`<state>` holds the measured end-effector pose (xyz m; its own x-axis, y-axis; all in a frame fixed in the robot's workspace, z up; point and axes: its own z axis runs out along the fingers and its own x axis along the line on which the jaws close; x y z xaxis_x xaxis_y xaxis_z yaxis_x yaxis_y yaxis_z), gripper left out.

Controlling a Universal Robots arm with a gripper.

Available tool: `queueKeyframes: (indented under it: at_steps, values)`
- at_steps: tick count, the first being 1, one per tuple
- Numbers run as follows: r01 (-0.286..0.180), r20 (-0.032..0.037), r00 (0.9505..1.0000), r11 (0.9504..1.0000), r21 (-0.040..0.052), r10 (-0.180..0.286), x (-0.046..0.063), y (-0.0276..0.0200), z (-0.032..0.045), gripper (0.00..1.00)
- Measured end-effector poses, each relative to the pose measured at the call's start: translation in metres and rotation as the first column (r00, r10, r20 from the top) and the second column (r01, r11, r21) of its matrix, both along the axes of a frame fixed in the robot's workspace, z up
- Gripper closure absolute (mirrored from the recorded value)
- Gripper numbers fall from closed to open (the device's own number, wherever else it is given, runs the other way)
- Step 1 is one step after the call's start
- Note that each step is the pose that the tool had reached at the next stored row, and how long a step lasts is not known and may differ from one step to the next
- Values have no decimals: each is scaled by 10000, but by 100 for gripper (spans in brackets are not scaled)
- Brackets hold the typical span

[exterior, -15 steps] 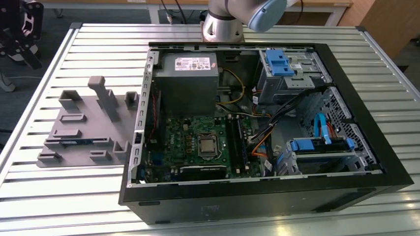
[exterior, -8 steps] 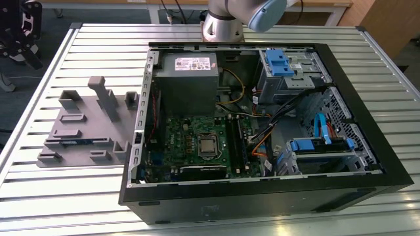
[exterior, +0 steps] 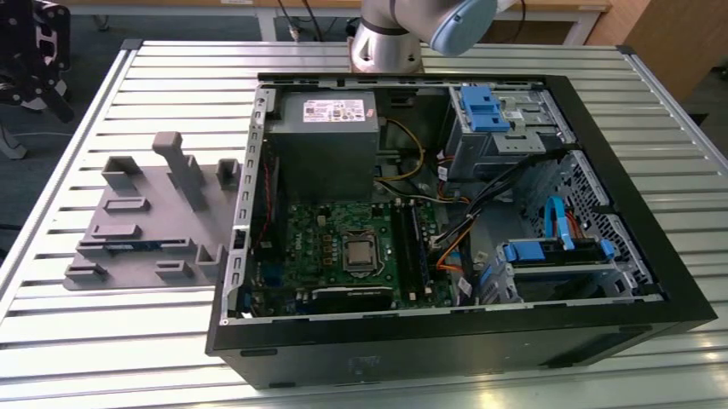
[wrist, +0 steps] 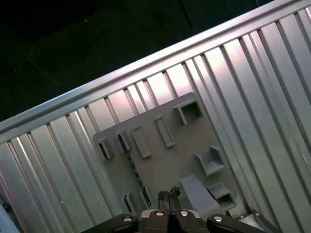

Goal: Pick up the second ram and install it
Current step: 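Pick up the second ram and move it above second insertion slot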

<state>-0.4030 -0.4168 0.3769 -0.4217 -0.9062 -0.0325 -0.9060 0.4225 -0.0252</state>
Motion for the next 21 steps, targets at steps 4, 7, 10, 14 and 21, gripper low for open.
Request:
queueKeyframes:
  at_steps: [4,7,10,14,21]
  values:
    - [-170,-129,9998,9999,-4,170,-11,1,-18,89]
    - [-408,-183,9990,9992,-4,408,-23,-1,-38,89]
    - [-952,-182,9953,9955,-3,952,-23,0,-45,89]
    - [-1670,-188,9858,9860,-1,1670,-24,0,-71,89]
    - [-2500,-439,9673,9682,54,2500,-24,-2,-141,71]
